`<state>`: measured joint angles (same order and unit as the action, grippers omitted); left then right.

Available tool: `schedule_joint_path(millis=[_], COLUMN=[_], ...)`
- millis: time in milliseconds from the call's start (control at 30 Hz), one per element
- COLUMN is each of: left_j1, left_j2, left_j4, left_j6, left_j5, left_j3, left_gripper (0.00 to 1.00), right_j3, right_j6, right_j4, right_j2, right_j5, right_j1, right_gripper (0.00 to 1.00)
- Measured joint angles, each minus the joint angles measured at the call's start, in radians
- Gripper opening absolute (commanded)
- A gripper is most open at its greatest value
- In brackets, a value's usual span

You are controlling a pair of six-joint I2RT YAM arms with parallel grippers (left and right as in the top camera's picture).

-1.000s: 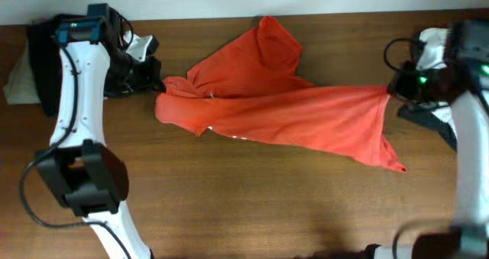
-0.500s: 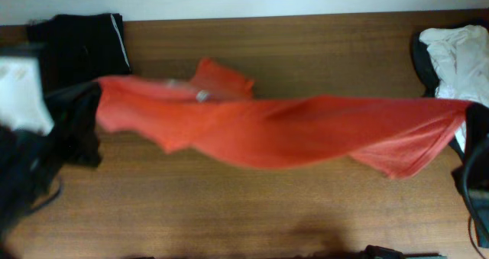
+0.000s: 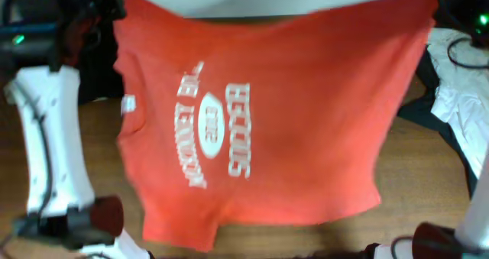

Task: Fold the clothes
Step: 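Lift the T-shirt with both grippers, shake it out, lay it flat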

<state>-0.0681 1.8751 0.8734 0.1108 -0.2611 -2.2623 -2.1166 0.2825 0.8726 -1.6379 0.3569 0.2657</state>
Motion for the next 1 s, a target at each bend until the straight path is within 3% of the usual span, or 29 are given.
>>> schedule_joint_path(millis=[133,200,367,467,567,767,1000], left_j1=[0.001,0.001,0.002,0.002,0.002,0.008,0.034], left_j2=[0.037,0.038,0.023,-0.030,0.002,0.330,0.380], left_j4=[-0.111,-0.101,0.129,0.333,0.502,0.761,0.810], left_j6=[0.012,0.014,-0.020,-0.050,-0.066,-0.077,-0.113], left_j5=[-0.017,-0.019,-0.022,-0.026,-0.033,-0.082,-0.098], left_j3=[-0.003,-0.063,-0.426,-0.480,-0.435,-0.183,0.049], left_gripper=[0.01,0.01,0.01,0.01,0.00,0.00,0.00], right_j3=[0.002,-0.032,-0.339,-0.372,-0.302,0.107,0.353], right_j6=[0.051,0.066,0.031,-0.020,-0.052,-0.078,-0.072], right_j4=[-0.143,-0.129,0.143,0.327,0.454,0.492,0.490], right_j2=[-0.052,-0.052,-0.042,-0.005,-0.012,-0.091,-0.095], right_j5=[0.052,0.073,0.091,0.090,0.080,0.028,-0.059], right_j1=[0.000,0.000,0.028,0.028,0.015,-0.006,-0.005], right_gripper=[0.04,0.04,0.04,0.04,0.04,0.04,0.04])
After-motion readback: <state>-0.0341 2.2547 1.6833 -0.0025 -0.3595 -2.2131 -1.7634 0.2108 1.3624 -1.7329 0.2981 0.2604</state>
